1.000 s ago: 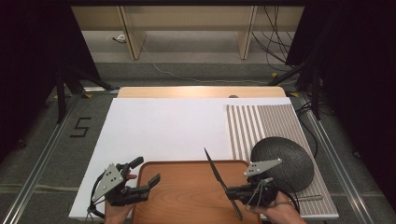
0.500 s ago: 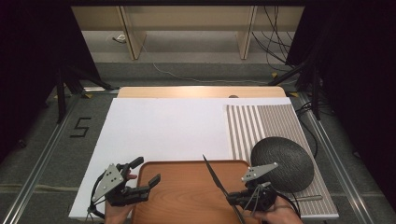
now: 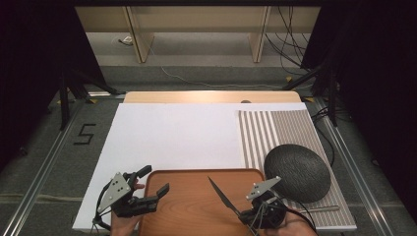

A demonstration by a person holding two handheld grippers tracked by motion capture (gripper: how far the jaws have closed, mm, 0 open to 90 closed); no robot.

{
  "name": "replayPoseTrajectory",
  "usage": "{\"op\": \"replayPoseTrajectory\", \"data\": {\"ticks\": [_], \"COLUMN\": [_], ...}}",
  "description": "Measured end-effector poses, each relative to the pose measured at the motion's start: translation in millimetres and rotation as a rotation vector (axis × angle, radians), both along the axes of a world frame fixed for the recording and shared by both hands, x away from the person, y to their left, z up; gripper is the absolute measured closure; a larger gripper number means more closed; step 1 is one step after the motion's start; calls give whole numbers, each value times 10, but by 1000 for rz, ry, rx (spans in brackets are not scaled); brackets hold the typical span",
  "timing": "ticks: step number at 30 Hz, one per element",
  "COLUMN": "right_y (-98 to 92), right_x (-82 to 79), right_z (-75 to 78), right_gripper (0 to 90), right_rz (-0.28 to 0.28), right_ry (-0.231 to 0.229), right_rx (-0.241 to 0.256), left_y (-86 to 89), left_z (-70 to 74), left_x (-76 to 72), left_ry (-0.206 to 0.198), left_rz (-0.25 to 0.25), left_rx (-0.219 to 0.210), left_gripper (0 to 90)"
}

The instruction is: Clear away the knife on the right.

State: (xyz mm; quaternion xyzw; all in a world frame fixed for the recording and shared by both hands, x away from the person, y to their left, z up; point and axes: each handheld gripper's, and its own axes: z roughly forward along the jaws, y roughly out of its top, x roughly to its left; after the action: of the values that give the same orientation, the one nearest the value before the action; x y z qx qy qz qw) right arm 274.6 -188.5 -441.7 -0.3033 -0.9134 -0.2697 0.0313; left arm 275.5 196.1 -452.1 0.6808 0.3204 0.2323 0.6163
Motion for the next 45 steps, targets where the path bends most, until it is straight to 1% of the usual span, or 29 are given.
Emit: {"op": "replayPoseTrajectory", "data": {"ticks": [4,8,10,18,28,32,34,35,38,39,40,42,43,45], "right_y": [16,39,53,96,136,162,171,179,180,175,173,166,163,172], "right_x": [-4,2,-2,-3,-11,-28,-30,-35,-30,-25,-23,-15,-15,-21], "right_z": [-10,-47,-57,-117,-148,-164,-178,-183,-181,-179,-174,-150,-133,-99], "right_gripper": [808,808,808,807,805,803,802,801,787,753,693,621,588,521], "right_rz": [12,13,14,27,29,32,37,31,21,21,17,7,13,6], "right_ry": [4,19,15,24,17,0,1,1,6,17,17,18,9,-19], "right_rx": [-21,-44,-63,-106,-135,-162,-173,-182,-182,-177,-172,-154,-132,-80], "left_y": [-1,-5,-3,-7,-5,-6,-7,-7,-8,-8,-8,-7,-8,-8], "left_z": [-3,-3,-7,-12,-14,-15,-16,-16,-18,-18,-16,-15,-16,-18], "left_x": [2,2,4,5,6,7,6,7,7,6,5,5,5,6], "left_ry": [2,3,4,5,6,6,6,6,8,7,6,6,6,7], "left_rz": [0,0,1,0,0,0,0,-1,-1,-1,-1,-1,0,0], "left_rx": [0,0,-1,1,-1,-1,0,1,1,2,1,1,1,1], "left_gripper": [171,171,172,171,171,172,171,171,171,171,172,171,171,171]}}
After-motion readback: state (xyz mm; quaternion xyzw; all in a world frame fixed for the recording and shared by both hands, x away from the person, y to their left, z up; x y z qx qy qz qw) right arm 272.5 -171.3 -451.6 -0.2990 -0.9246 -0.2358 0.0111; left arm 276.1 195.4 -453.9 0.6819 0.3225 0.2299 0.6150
